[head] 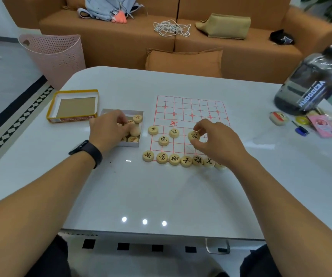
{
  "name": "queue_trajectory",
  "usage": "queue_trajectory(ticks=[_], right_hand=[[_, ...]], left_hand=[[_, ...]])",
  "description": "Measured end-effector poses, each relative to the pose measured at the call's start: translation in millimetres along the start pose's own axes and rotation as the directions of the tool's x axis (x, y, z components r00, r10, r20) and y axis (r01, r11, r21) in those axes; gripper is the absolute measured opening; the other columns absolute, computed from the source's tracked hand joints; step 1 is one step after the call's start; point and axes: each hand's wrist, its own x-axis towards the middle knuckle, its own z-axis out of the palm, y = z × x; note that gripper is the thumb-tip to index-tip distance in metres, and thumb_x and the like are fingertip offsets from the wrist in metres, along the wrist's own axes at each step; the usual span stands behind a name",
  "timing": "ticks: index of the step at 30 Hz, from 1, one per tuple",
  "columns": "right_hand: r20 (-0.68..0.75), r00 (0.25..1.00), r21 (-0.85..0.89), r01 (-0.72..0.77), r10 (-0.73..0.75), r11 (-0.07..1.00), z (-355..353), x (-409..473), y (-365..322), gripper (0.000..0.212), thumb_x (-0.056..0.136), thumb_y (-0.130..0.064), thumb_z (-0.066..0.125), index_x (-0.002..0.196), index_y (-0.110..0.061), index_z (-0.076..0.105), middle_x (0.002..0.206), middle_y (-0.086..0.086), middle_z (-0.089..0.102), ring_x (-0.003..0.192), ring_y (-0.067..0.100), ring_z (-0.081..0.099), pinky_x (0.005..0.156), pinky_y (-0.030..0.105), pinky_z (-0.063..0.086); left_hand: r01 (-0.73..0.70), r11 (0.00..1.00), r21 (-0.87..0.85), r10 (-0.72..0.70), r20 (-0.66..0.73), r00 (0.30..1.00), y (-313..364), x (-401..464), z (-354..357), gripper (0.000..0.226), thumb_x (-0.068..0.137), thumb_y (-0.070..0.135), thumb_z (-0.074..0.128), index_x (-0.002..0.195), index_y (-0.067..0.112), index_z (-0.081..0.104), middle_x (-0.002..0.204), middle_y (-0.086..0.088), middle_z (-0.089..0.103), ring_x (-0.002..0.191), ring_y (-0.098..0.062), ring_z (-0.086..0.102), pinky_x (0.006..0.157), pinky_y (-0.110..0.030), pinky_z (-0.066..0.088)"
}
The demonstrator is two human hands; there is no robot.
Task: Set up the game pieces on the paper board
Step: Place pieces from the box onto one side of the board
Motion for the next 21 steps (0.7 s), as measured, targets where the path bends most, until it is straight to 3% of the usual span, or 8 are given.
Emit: queue_trajectory(ticks=[9,12,17,21], right_hand=[[0.043,0.988,0.021,-0.149,0.148,0.989,-14.0,-3.2,48.8,0.032,0.091,-0.048,0.067,0.12,-0.033,0.061,0.105,-0.022,0.065,0.1,0.009,0.062,0.085,0.039,0.056],[0.036,0.971,-0.005,-0.237,0.237,0.972,-20.4,-0.5,62.5,0.034,0.092,-0.045,0.067,0.123,-0.032,0.06,0.109,-0.018,0.066,0.099,0.011,0.062,0.084,0.039,0.056],[-0.005,0.905,-0.051,-0.426,0.426,0.903,-30.8,-4.3,100.7,0.034,0.093,-0.041,0.067,0.124,-0.027,0.062,0.116,-0.005,0.069,0.1,0.019,0.063,0.082,0.04,0.055],[0.079,0.895,-0.067,-0.434,0.438,0.899,-24.3,-5.8,105.8,0.035,0.092,-0.045,0.068,0.122,-0.028,0.063,0.115,-0.005,0.068,0.101,0.02,0.062,0.084,0.04,0.054]], left_hand=[[-0.028,0.995,0.101,0.032,-0.041,0.999,-5.2,4.0,7.0,0.022,0.099,0.044,0.055,0.097,0.03,0.071,0.097,0.005,0.071,0.1,-0.024,0.059,0.089,-0.045,0.03],[-0.079,0.996,0.028,0.082,-0.11,0.991,8.0,-2.2,8.5,0.025,0.099,0.033,0.048,0.092,0.026,0.072,0.093,0.005,0.071,0.098,-0.024,0.06,0.086,-0.043,0.029],[-0.397,0.917,-0.047,0.393,-0.071,0.917,46.2,-34.6,20.7,0.024,0.094,0.035,0.05,0.088,0.025,0.071,0.088,0.013,0.069,0.09,-0.018,0.06,0.086,-0.04,0.031],[-0.551,0.833,-0.043,0.549,-0.05,0.834,57.7,-49.7,33.5,0.021,0.094,0.033,0.053,0.085,0.024,0.07,0.089,0.013,0.07,0.091,-0.017,0.06,0.085,-0.043,0.034]])
